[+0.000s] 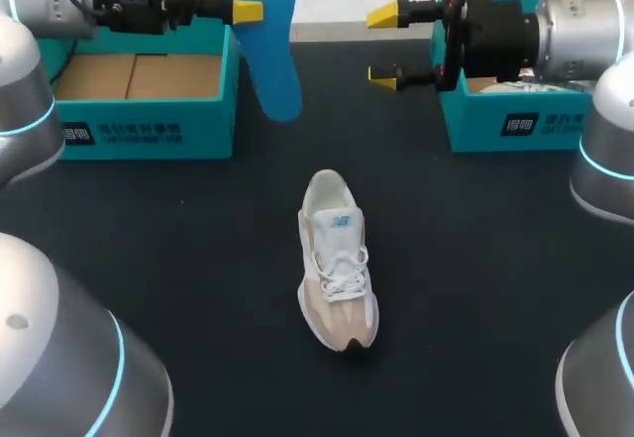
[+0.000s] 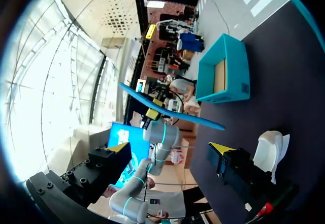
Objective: Take the shoe out of the shoebox, open the shoe tongue, remove and reinsert the insole, then place the shoe into the shoebox
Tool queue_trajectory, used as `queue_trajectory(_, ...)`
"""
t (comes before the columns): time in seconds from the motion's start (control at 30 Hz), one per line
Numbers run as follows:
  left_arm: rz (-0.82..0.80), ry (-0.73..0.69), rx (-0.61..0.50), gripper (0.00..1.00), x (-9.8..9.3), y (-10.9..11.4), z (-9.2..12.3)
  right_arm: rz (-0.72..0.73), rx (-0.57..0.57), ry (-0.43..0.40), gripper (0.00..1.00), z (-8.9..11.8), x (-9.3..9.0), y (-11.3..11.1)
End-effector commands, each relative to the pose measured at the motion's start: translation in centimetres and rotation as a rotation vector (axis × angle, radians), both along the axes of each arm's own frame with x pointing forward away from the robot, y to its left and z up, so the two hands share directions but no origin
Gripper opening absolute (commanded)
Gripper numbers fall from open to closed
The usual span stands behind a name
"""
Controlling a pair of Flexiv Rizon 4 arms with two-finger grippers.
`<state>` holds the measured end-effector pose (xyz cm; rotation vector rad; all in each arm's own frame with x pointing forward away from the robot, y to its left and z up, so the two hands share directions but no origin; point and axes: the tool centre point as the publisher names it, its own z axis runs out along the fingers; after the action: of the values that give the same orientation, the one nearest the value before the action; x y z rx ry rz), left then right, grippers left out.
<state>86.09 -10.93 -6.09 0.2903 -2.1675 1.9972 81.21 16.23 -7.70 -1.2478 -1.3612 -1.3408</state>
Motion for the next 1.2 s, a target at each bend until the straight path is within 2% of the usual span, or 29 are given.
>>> queue_trajectory(0.03,-0.051,-0.328,0.002,0.00,-0.1,-0.4,0.4,-0.002,-0.001,0.001,1.00,-0.1,0.0,0.2)
queue_trajectory(0.5,-0.051,-0.328,0.002,0.00,-0.1,-0.4,0.4,-0.002,-0.001,0.001,1.00,-0.1,0.0,0.2)
queue_trajectory(0.57,-0.065,-0.571,0.051,0.00,-0.2,-0.9,0.3,-0.002,-0.001,0.001,1.00,-0.1,0.0,0.2)
queue_trajectory(0.6,-0.060,-0.647,0.011,0.00,-0.2,-0.8,0.5,-0.002,-0.001,0.001,1.00,-0.1,0.0,0.2)
queue_trajectory(0.63,-0.073,-0.814,0.156,0.00,-0.3,-0.9,0.3,-0.002,-0.001,0.001,1.00,-0.1,0.0,0.2)
queue_trajectory(0.7,-0.082,-1.008,0.193,0.00,-0.7,-1.1,0.3,-0.002,-0.001,0.001,1.00,-0.1,0.0,0.2)
queue_trajectory(0.77,-0.086,-1.137,0.144,0.00,-1.1,-1.1,0.4,-0.002,-0.001,0.001,1.00,-0.1,0.0,0.2)
queue_trajectory(0.87,-0.113,-1.262,0.079,0.00,-1.4,-0.8,0.1,-0.002,-0.001,0.001,1.00,-0.1,0.0,0.2)
queue_trajectory(0.9,-0.120,-1.257,0.037,0.00,-1.4,-0.8,0.0,-0.002,-0.001,0.001,1.00,-0.1,0.0,0.2)
queue_trajectory(0.97,-0.114,-1.304,0.043,0.00,-1.4,-0.9,-0.2,-0.002,-0.001,0.001,1.00,-0.1,0.0,0.2)
queue_trajectory(1.07,-0.126,-1.297,-0.025,0.00,-1.7,-1.1,0.0,-0.002,-0.001,0.001,1.00,-0.1,0.0,0.2)
queue_trajectory(1.2,-0.126,-1.297,-0.025,0.00,-1.7,-1.1,0.0,-0.002,-0.001,0.001,1.00,-0.1,0.0,0.2)
